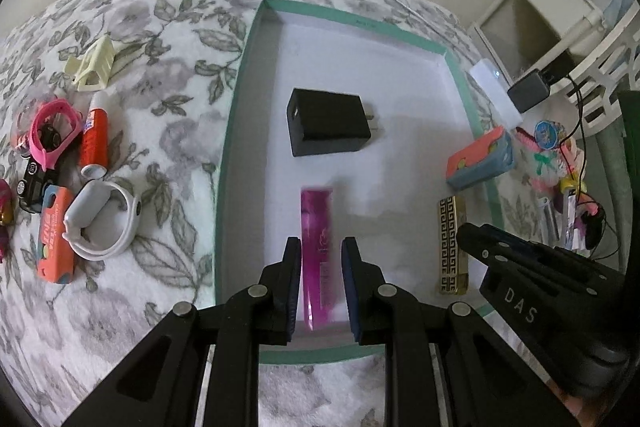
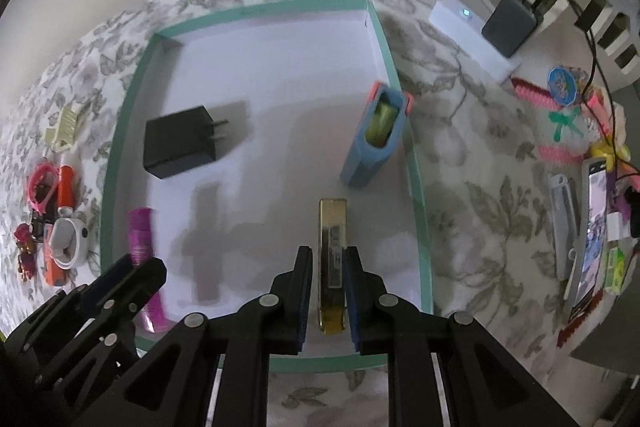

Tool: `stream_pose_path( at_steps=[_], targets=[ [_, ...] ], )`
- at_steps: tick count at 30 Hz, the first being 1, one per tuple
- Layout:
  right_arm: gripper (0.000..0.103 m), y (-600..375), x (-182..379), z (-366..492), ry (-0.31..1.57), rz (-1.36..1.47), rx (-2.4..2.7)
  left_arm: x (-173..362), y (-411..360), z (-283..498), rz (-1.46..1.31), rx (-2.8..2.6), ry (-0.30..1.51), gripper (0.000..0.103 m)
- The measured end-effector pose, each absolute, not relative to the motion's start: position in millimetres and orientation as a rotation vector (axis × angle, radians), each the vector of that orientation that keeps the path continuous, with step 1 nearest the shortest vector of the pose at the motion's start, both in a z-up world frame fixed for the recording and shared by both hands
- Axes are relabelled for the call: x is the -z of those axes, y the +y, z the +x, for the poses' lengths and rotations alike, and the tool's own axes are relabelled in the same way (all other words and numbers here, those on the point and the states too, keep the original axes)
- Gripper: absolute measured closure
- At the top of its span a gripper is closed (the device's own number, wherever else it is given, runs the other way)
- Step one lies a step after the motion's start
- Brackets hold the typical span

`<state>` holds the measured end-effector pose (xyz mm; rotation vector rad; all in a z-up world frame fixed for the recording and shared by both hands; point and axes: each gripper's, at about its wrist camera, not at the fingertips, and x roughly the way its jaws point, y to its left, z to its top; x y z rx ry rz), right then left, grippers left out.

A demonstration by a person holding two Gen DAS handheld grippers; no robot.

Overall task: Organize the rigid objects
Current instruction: 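Carry the pink lighter and gold harmonica into the white tray and release them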

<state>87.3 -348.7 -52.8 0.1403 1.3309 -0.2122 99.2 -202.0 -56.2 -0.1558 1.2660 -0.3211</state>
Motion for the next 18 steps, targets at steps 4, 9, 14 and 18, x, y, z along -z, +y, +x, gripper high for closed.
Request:
stream_pose_path(
  at_steps=[4,9,14,18],
  targets=[
    [0.085,-346,40,85,1.294,0.144,0.216,45,-193,100,-0.186,0.319,1.242,0.08],
    [0.071,-345,22,83,1.234,0.153,0.229,29,-177,102,-0.252,0.302,1.203,0.053],
    [0.048,-338,19,84,1.22,0.132,0.228,14,-150,106,-0.292,0.223,1.15,0.035],
    [0.039,-328,23,86,1.223,0.102,0.215,9,-133,108,-0.304,0.173,1.125,0.028]
  ],
)
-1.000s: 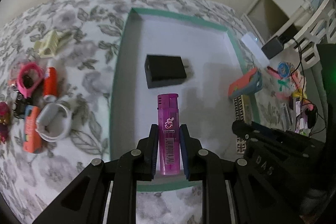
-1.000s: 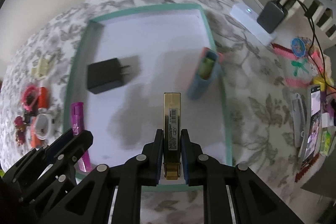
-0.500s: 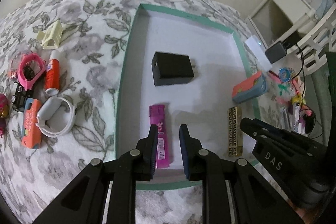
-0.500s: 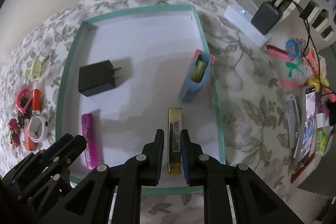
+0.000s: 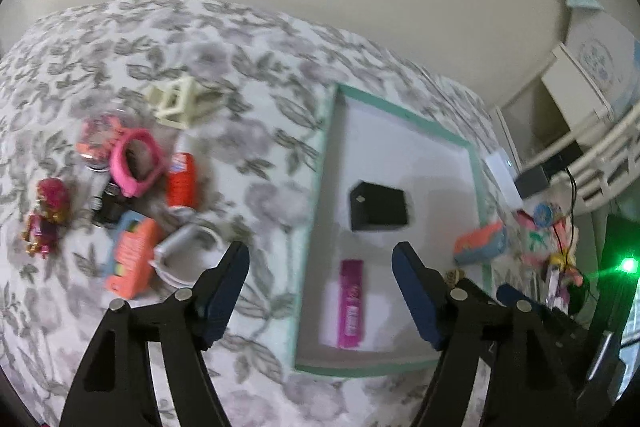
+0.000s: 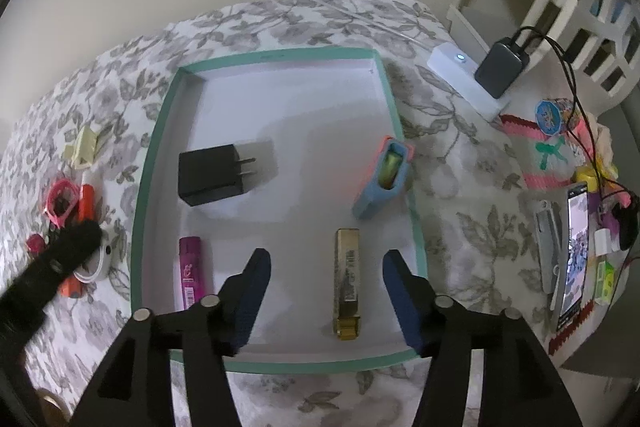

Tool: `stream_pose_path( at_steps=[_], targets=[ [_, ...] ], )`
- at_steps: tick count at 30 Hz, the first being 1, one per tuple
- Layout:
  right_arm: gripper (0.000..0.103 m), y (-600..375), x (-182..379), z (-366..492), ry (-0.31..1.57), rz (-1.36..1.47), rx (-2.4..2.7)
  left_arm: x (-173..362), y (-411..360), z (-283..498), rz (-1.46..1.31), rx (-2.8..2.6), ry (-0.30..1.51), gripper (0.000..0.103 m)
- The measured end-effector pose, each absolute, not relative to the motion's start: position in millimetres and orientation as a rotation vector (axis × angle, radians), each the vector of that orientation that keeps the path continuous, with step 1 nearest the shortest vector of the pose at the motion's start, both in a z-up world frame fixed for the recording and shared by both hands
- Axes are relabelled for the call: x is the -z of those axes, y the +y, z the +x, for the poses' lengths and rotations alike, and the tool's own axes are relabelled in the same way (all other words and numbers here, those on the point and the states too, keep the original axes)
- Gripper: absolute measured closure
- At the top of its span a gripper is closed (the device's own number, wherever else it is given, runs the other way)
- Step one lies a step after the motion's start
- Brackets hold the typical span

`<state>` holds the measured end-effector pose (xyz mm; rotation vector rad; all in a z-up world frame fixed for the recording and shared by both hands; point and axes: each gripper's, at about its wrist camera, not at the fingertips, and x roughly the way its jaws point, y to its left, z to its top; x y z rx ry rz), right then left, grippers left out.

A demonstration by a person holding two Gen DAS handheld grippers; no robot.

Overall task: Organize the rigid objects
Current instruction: 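Carry the pink lighter and gold harmonica into the white tray and release them, then move both open tools back over the toy pile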

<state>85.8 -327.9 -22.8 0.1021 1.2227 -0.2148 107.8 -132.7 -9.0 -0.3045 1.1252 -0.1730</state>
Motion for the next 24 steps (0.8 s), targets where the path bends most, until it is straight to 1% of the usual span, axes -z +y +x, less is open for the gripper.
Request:
stream_pose_path(
  at_steps=[1,2,3,4,7,9,12,13,15,16,21,24],
  targets=[
    [0.037,-325,24,86,1.22,0.095,0.209,8,-128,109,-0.303,0.156,1.119,0.025],
    [0.033,-322,24,87,1.216,0.09,0.204,7,-124,109,-0.302,0.141,1.113,0.021],
    [0.029,-320,24,87,1.21,0.084,0.199,6,-120,109,-0.3,0.128,1.107,0.013],
    [0.028,-318,24,87,1.205,0.079,0.195,5,-116,110,-0.299,0.114,1.099,0.011],
    [0.026,-310,24,87,1.197,0.057,0.18,4,-104,110,-0.311,0.081,1.082,0.011],
    [0.015,-306,26,88,1.196,0.048,0.172,0,-95,110,-0.316,0.057,1.057,0.01],
    [0.012,-302,28,88,1.191,0.048,0.161,-7,-86,110,-0.309,0.025,1.018,0.004],
    [0.011,-301,28,89,1.187,0.049,0.159,-10,-83,110,-0.301,0.013,1.003,0.004],
    [0.002,-299,28,89,1.179,0.05,0.155,-15,-79,110,-0.299,0.01,0.972,0.004],
    [0.0,-298,27,90,1.171,0.051,0.151,-18,-76,111,-0.3,0.01,0.957,0.004],
    [0.0,-290,21,92,1.115,0.051,0.121,-29,-69,119,-0.267,-0.048,0.92,0.004],
    [0.0,-285,17,96,1.081,0.026,0.125,-35,-68,127,-0.177,-0.145,0.926,0.004]
  ],
)
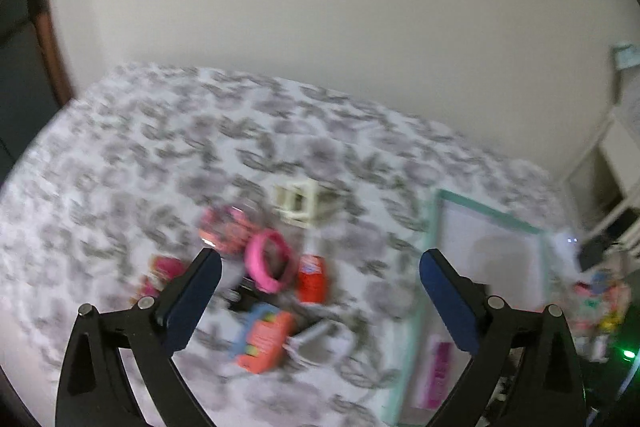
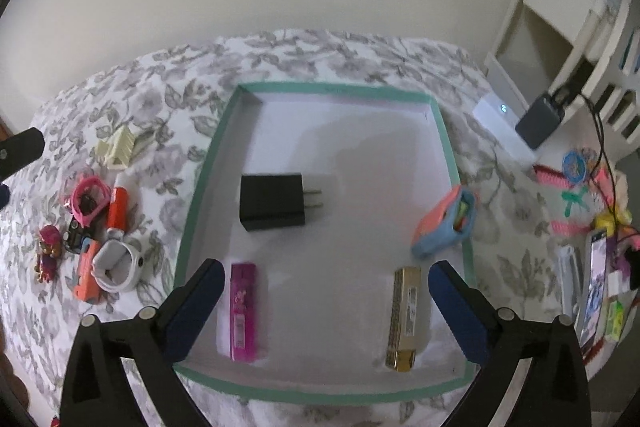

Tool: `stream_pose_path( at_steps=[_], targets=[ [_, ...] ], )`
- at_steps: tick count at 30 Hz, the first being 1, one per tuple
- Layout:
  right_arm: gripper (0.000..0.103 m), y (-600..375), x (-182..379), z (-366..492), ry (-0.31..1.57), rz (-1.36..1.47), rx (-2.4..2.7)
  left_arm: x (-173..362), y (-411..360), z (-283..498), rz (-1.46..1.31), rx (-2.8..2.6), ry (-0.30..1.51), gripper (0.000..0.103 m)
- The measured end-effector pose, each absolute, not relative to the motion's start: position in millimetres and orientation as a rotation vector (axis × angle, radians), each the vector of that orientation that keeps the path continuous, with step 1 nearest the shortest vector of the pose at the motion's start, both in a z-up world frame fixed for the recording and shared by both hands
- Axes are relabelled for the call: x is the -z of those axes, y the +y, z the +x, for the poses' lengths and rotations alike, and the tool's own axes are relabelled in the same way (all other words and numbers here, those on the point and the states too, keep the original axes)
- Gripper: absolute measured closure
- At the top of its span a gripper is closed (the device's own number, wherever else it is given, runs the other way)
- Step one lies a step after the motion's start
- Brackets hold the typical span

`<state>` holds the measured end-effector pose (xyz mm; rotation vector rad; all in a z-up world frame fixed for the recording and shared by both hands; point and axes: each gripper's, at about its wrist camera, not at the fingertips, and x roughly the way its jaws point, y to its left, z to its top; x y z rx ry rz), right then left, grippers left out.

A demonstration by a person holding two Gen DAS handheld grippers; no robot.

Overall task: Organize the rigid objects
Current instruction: 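Move both open tools back over the toy pile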

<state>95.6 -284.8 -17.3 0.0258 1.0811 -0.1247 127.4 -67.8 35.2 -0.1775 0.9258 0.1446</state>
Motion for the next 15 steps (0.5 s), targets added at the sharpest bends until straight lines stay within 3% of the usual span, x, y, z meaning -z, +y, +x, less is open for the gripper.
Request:
stream_pose_path(
  at_steps=[15],
  targets=[
    [0.0,-239,-10,135,0.935,0.065,0.005,-26,-8,164,-0.403,-0.103,0.978,0.004]
  ],
)
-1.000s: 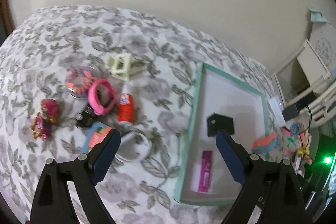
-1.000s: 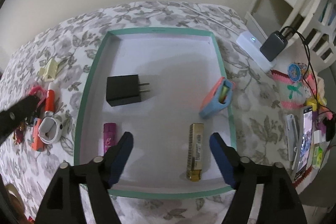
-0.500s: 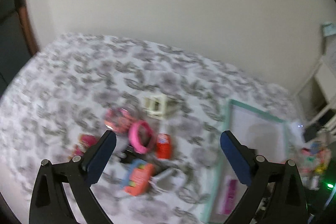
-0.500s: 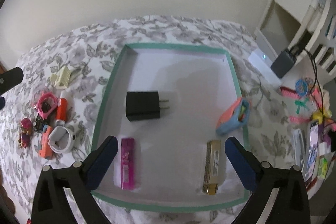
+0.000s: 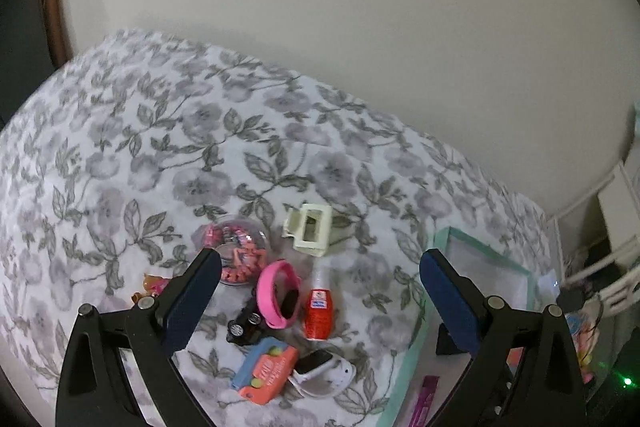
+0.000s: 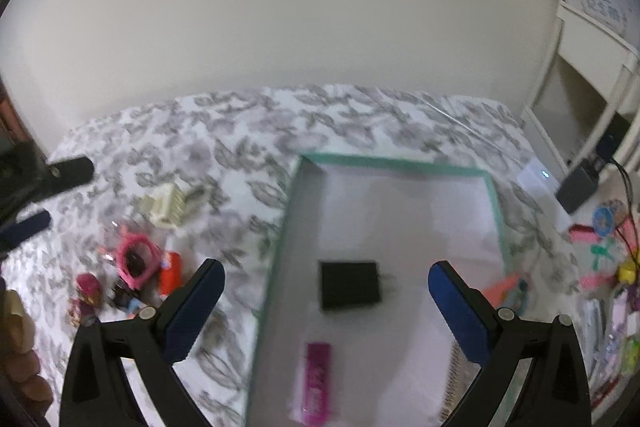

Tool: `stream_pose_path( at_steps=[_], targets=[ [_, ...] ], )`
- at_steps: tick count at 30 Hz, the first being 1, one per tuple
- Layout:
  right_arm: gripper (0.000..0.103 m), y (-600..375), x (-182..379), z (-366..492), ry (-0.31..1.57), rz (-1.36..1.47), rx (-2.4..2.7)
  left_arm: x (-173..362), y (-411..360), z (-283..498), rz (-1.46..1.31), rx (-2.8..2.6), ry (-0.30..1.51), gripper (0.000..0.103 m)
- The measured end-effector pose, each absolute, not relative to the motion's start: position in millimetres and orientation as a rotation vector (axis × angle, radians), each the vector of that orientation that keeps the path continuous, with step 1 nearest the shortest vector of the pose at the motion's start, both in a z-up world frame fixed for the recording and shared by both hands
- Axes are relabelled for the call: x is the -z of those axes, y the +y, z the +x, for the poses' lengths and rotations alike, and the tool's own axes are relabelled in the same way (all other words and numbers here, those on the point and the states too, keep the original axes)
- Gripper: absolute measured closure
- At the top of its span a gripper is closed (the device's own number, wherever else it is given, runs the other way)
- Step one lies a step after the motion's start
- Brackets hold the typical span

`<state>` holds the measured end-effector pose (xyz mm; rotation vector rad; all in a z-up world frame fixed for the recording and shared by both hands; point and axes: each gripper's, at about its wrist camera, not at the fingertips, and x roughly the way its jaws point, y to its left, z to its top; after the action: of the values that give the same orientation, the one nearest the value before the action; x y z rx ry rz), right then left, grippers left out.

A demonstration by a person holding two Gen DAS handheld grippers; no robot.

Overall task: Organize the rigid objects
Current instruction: 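Move both open tools back over the toy pile, then grasp the white watch band with the right tool while the left tool grasps the pink puppy figure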

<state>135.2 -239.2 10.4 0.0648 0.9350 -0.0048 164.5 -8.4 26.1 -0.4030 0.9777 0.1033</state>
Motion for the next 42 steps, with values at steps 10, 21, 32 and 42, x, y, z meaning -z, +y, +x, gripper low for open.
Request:
stream_pose_path(
  at_steps=[10,21,32,42],
  targets=[
    [0.0,-178,2,146,0.981,0.027,-0.175,-10,65,156,-0.515,-0.191,1.017,0.004],
    [0.002,-136,47,137,1.149,-0.086,-0.285,16,101,132,-0.588,-0.272,1.059,0.004],
    [0.01,-120,79,131,1.247,-0.131,-0.339,53,115,125,-0.502,-0.352,1.162,0.004],
    [0.014,-117,93,130,1.299,-0.127,-0.377,84,103,133,-0.471,-0.348,1.273,0.004]
  ],
)
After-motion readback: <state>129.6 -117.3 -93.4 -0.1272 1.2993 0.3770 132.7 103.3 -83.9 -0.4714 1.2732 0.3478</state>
